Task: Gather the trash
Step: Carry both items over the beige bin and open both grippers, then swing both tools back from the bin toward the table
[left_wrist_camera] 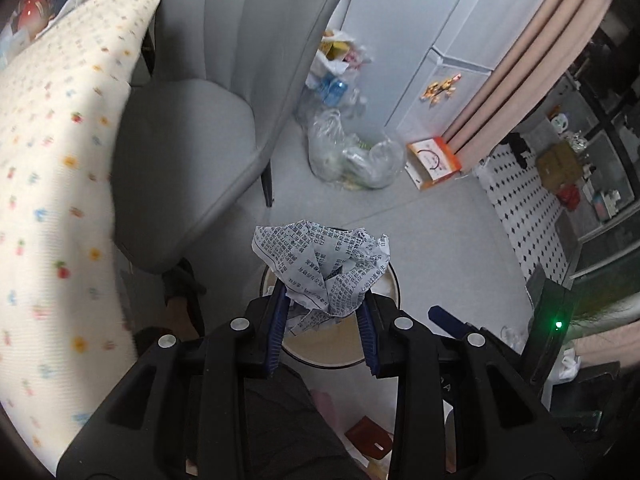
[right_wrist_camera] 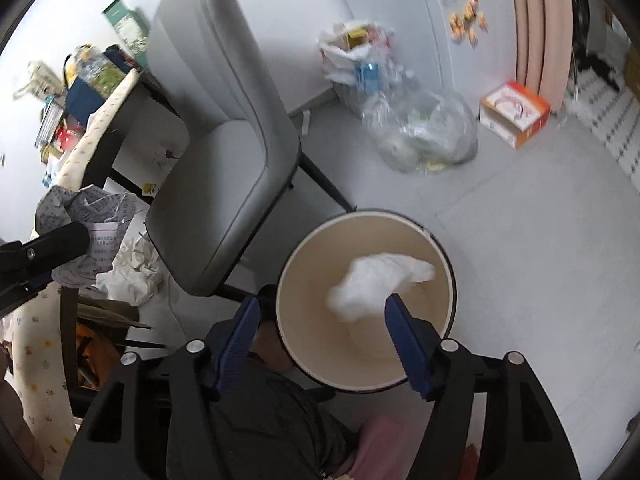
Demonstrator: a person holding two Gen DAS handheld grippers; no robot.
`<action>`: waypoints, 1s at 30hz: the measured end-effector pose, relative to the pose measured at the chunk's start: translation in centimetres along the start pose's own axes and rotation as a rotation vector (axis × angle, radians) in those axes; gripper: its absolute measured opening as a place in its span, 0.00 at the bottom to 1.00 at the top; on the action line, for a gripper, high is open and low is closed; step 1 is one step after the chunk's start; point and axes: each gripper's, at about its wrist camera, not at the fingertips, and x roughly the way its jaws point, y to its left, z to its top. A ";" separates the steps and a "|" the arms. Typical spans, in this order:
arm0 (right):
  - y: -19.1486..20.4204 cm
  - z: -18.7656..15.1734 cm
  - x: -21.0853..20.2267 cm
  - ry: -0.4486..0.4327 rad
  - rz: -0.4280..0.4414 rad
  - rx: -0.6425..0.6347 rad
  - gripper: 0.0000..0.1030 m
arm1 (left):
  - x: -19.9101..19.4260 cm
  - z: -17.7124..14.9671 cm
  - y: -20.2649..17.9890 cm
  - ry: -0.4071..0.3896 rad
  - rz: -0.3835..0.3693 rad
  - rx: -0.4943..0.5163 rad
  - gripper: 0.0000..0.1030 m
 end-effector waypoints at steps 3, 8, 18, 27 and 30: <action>-1.5 -0.3 0.2 0.002 -0.001 0.026 0.62 | 1.2 -0.2 -0.3 0.023 0.009 -0.002 0.31; -3.9 -0.6 -0.5 -0.008 -0.020 0.078 0.62 | 3.8 -0.3 -1.4 0.079 0.002 0.019 0.31; -7.3 -0.7 -4.5 -0.073 -0.060 0.152 0.63 | 6.6 0.0 -2.4 0.105 -0.020 0.003 0.83; -5.1 0.1 -6.1 -0.110 -0.040 0.121 0.68 | 3.1 1.0 -1.3 0.035 -0.027 -0.037 0.89; -3.4 0.6 -7.3 -0.136 -0.044 0.085 0.73 | 1.0 1.2 -1.0 -0.012 -0.037 -0.037 0.89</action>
